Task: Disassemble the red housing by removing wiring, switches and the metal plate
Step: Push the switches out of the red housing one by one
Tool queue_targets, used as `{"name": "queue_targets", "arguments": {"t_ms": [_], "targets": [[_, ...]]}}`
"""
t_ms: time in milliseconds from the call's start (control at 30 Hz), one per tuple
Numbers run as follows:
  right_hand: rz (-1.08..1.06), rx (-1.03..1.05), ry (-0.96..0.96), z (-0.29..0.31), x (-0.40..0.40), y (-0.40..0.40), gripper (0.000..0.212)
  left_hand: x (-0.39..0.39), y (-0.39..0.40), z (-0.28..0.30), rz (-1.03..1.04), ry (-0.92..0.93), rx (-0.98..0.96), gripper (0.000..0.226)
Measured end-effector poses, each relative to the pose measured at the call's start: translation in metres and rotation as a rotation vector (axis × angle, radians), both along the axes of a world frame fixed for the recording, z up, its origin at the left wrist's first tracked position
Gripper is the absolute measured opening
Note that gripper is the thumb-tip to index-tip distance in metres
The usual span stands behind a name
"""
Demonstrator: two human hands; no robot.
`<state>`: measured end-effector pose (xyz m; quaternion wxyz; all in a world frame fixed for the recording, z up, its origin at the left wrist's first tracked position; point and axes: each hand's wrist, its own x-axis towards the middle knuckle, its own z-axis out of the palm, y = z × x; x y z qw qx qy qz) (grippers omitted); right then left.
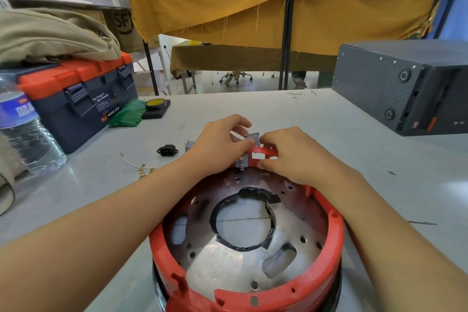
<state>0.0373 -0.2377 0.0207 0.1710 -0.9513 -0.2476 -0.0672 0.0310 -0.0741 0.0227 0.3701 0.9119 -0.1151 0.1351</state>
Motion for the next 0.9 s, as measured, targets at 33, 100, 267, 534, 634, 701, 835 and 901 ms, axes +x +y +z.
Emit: {"name": "queue_targets", "arguments": {"t_ms": [33, 100, 267, 534, 634, 701, 835, 901], "targets": [[0.009, -0.005, 0.005, 0.001, 0.000, 0.000, 0.024, 0.001, 0.000, 0.000, 0.018, -0.004, 0.017, 0.031], [0.031, 0.012, 0.011, 0.002, -0.001, 0.000, 0.032, 0.003, 0.002, 0.000, 0.043, -0.011, 0.021, 0.034], [0.062, 0.080, 0.013, 0.001, -0.002, -0.002, 0.055, 0.004, 0.004, 0.000, 0.060, 0.007, -0.093, 0.031], [0.025, 0.009, 0.025, 0.001, -0.001, -0.002, 0.038, 0.010, 0.013, 0.009, 0.006, 0.246, -0.767, 0.029], [0.034, -0.007, 0.016, 0.002, -0.002, -0.002, 0.030, 0.015, 0.020, 0.011, -0.010, 0.239, -0.684, 0.030], [0.035, 0.000, 0.020, 0.002, -0.002, -0.002, 0.029, 0.019, 0.030, 0.013, 0.010, 0.231, -0.563, 0.031], [0.032, 0.008, 0.031, 0.001, -0.001, -0.002, 0.028, 0.029, 0.049, 0.011, 0.111, 0.220, -0.320, 0.033], [0.031, 0.009, 0.034, 0.001, -0.001, -0.002, 0.028, 0.036, 0.053, 0.007, 0.127, 0.204, -0.204, 0.034]]}}
